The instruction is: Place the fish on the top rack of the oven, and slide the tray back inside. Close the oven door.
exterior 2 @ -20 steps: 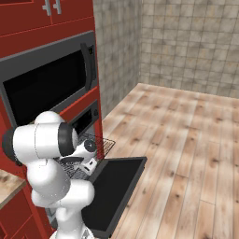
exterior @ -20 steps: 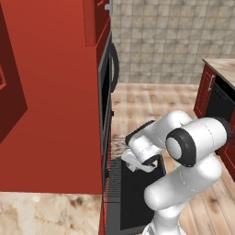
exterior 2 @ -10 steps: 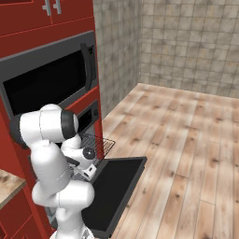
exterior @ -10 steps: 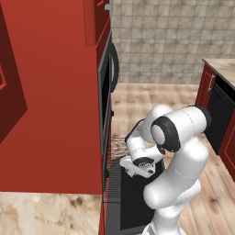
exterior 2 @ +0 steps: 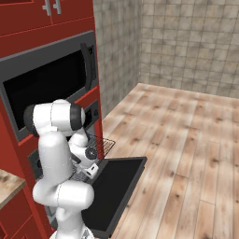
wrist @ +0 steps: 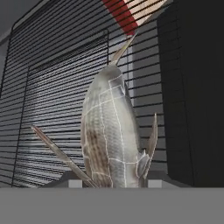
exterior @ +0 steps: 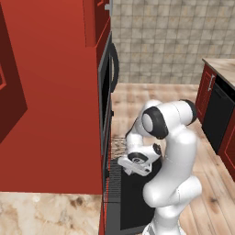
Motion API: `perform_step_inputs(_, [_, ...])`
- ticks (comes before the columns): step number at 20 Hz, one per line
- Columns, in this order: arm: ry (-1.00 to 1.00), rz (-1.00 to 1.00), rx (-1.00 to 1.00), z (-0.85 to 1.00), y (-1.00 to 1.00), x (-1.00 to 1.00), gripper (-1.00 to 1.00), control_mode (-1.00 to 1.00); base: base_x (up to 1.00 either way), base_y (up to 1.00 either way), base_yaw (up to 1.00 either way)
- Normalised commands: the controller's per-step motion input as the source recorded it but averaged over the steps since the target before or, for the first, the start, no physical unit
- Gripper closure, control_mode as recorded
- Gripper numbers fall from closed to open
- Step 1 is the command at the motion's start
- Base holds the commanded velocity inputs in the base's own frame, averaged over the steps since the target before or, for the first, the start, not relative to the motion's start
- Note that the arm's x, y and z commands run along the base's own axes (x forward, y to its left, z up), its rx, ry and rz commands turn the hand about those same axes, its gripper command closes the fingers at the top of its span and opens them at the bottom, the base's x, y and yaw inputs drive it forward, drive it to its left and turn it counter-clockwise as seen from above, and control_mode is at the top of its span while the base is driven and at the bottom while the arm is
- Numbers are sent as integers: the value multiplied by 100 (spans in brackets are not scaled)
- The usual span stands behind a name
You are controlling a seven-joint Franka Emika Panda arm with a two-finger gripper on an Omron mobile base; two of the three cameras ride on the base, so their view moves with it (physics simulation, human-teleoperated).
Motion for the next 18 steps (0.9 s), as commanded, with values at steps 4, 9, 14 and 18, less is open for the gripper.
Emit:
perform_step_inputs(4, [-2, 0, 0, -42, 3, 38, 100, -100, 0, 0, 0])
perform_step_inputs(9, [-3, 0, 0, -45, 2, 31, 100, -100, 0, 0, 0])
perform_step_inputs(14, [-4, 0, 0, -42, 6, 30, 100, -100, 0, 0, 0])
perform_step_inputs(18, [-2, 0, 0, -30, 5, 23, 100, -100, 0, 0, 0])
